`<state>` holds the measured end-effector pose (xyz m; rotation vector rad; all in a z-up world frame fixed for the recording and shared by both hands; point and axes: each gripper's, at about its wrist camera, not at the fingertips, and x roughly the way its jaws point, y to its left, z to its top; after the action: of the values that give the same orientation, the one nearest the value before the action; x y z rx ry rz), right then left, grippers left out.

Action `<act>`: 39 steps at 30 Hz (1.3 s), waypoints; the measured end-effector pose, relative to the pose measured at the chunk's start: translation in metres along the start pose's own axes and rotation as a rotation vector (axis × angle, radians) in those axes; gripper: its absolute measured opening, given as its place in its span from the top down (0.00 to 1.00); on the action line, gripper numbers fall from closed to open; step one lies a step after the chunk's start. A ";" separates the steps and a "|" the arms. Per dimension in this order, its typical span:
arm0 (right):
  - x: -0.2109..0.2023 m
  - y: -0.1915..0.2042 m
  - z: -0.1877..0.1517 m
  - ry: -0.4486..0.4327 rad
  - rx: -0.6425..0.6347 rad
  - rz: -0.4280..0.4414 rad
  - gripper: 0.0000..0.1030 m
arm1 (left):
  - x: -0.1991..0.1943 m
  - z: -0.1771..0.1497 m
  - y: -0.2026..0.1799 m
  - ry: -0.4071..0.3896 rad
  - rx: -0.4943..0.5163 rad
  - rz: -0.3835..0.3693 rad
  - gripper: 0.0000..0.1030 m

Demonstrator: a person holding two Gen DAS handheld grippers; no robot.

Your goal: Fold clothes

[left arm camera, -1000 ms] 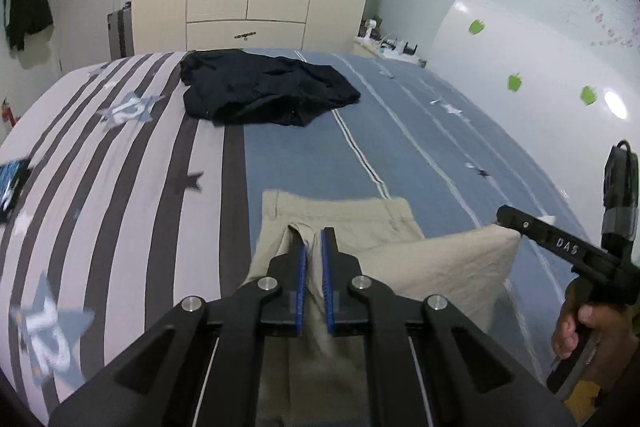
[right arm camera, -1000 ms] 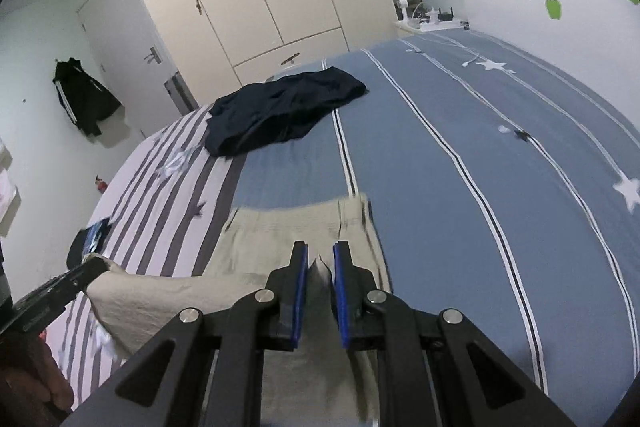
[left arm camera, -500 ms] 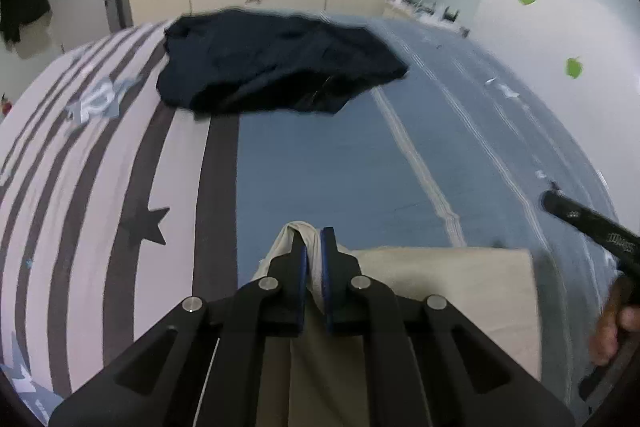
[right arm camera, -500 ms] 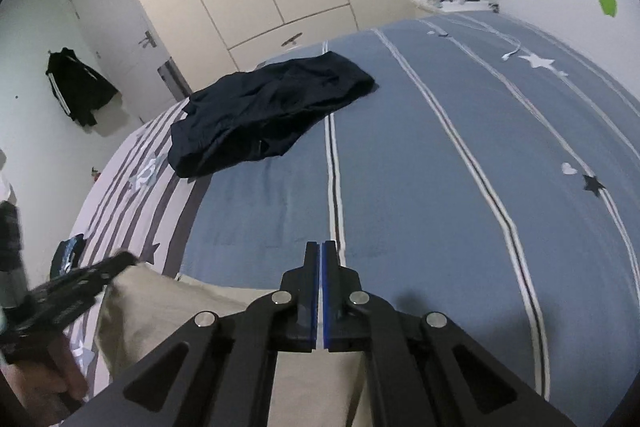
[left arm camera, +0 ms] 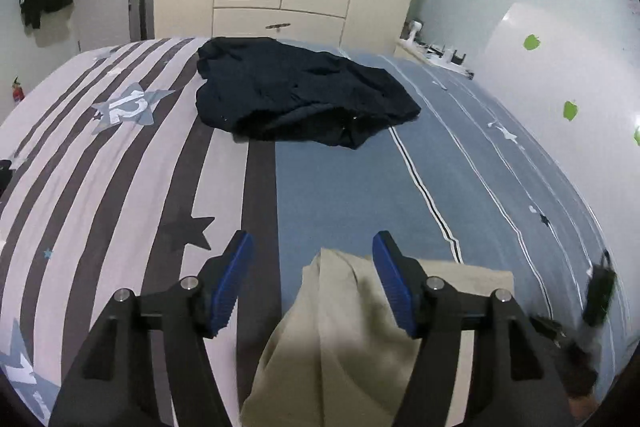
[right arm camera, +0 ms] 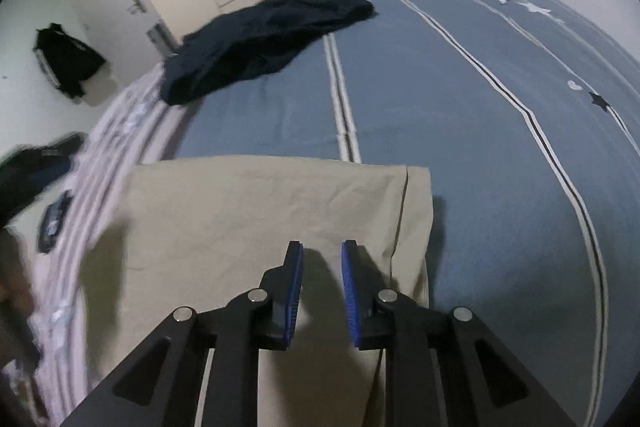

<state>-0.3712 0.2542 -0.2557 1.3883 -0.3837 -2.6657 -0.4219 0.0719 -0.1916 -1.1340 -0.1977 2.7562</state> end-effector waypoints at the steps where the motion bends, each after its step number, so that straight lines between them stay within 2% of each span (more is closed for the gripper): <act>1: 0.003 0.002 0.000 -0.027 0.004 -0.020 0.82 | 0.002 -0.005 -0.001 0.014 0.014 -0.014 0.42; 6: 0.017 0.015 0.010 -0.124 -0.045 -0.095 0.82 | 0.016 -0.026 -0.018 0.068 0.058 -0.115 0.45; 9: 0.027 0.020 0.014 -0.132 -0.075 -0.099 0.81 | 0.037 -0.041 -0.042 0.093 0.154 -0.119 0.54; 10: 0.030 0.022 0.014 -0.135 -0.086 -0.106 0.81 | 0.052 -0.046 -0.045 0.122 0.167 -0.110 0.61; 11: 0.033 0.023 0.015 -0.138 -0.096 -0.113 0.81 | 0.061 -0.048 -0.041 0.130 0.173 -0.091 0.75; 12: 0.035 0.025 0.015 -0.141 -0.107 -0.120 0.81 | 0.071 -0.049 -0.038 0.138 0.178 -0.071 0.82; 13: 0.038 0.026 0.015 -0.144 -0.118 -0.127 0.81 | 0.081 -0.050 -0.026 0.132 0.163 -0.039 0.97; 14: 0.041 0.028 0.016 -0.147 -0.129 -0.134 0.81 | 0.085 -0.048 -0.016 0.128 0.139 -0.022 1.00; 18: 0.049 0.030 0.018 -0.154 -0.139 -0.151 0.81 | 0.085 -0.031 0.017 0.092 0.056 0.082 1.00; 21: 0.040 0.027 0.023 -0.162 -0.119 -0.147 0.81 | 0.060 -0.019 0.025 0.035 -0.003 0.063 1.00; 23: 0.026 0.026 0.024 -0.176 -0.105 -0.140 0.77 | 0.038 -0.015 0.006 -0.006 0.035 0.018 1.00; 24: 0.018 0.026 0.024 -0.183 -0.099 -0.127 0.75 | 0.030 -0.015 -0.005 -0.013 0.044 -0.027 1.00; 28: -0.011 0.045 0.014 -0.211 -0.090 -0.055 0.62 | 0.021 -0.032 -0.059 0.013 0.093 -0.193 1.00; 29: -0.015 0.053 0.010 -0.220 -0.100 -0.039 0.57 | 0.028 -0.040 -0.073 0.027 0.113 -0.208 1.00; 31: -0.015 0.067 0.002 -0.227 -0.133 -0.027 0.56 | 0.042 -0.050 -0.079 0.030 0.114 -0.199 1.00; 35: 0.027 0.063 -0.013 -0.171 -0.144 -0.073 0.57 | 0.092 -0.067 -0.047 0.095 0.027 -0.102 0.99; 37: 0.038 0.057 -0.015 -0.175 -0.149 -0.078 0.58 | 0.096 -0.068 -0.036 0.095 -0.006 -0.123 0.99; 39: 0.035 0.057 -0.012 -0.184 -0.148 -0.075 0.59 | 0.091 -0.065 -0.032 0.076 0.023 -0.101 0.98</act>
<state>-0.3824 0.1895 -0.2747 1.1425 -0.1487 -2.8265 -0.4372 0.1248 -0.2945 -1.1859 -0.2083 2.6162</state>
